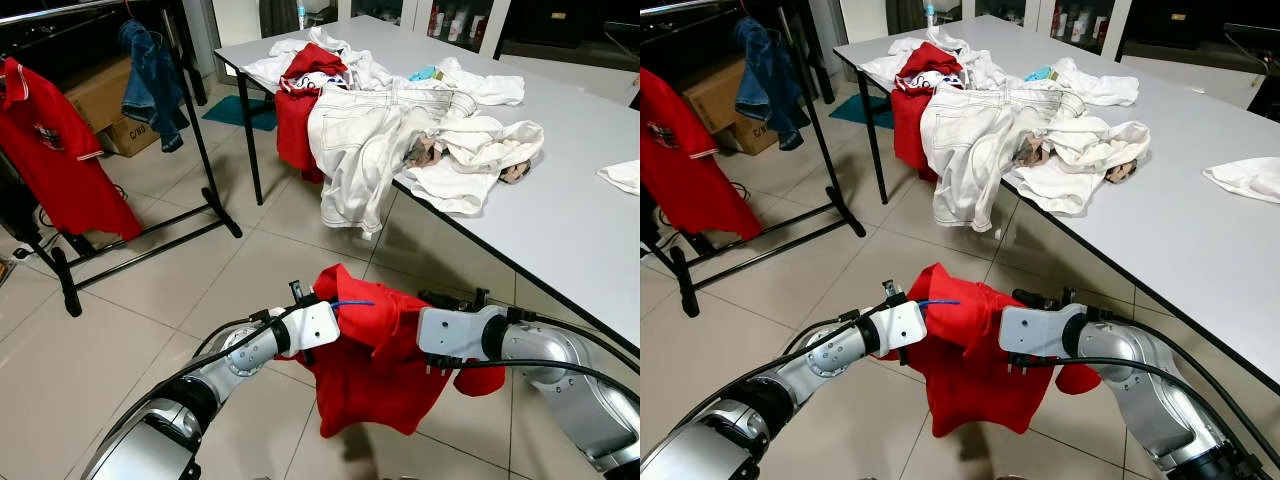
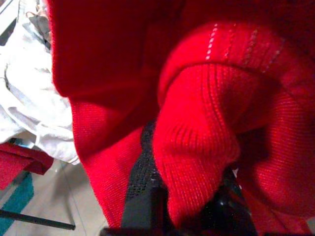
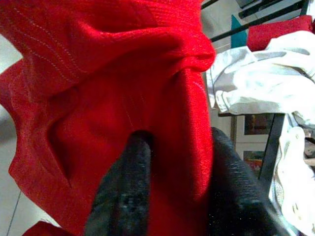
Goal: Hang hanger
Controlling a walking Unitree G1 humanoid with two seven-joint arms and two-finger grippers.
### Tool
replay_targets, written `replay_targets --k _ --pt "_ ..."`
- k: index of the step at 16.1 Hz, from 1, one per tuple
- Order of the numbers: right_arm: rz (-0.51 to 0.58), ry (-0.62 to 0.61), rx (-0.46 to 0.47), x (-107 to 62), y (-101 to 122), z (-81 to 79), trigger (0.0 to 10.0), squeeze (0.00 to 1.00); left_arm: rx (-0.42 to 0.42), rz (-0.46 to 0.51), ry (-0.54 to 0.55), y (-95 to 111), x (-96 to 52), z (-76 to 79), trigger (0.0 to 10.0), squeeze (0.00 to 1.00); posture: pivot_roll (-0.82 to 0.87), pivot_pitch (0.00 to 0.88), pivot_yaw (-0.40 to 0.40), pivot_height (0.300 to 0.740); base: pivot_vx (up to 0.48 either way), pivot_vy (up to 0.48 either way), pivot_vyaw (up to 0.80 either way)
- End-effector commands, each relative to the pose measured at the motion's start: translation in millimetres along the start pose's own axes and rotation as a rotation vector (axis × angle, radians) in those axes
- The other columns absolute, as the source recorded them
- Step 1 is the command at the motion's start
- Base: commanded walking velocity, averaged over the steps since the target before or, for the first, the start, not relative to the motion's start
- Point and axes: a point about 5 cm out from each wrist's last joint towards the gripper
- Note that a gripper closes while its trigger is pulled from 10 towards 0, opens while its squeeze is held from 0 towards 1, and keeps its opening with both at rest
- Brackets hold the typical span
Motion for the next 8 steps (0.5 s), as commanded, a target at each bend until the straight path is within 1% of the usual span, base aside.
replay_targets --k 1,5,8 --pt "-0.006 -0.007 -0.01 0.8 0 2.7 0.0 0.0 0.034 0.042 0.009 8 1.8 -3.4 10.0 0.0 -0.16 0.0 0.046 0.74 0.0 0.0 0.0" --pt "-0.024 -0.046 -0.009 1.5 -2 8.1 0.0 0.0 0.04 0.044 0.008 8 2.3 -2.9 10.0 0.0 -0.16 0.0 0.044 0.74 0.0 0.0 0.0" --pt "-0.045 -0.127 0.007 2.9 -4 14.7 0.0 0.0 0.043 0.049 0.003 9 2.6 -0.9 10.0 0.0 -0.15 0.0 0.044 0.74 0.0 0.0 0.0"
Point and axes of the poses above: a point about 5 cm out from each wrist's last joint towards the gripper, its own x axis pointing out of the wrist towards the gripper, its own y axis along the axis of the wrist's last joint, z = x × y, and after that the axes turned 12 degrees about -x, right-handed
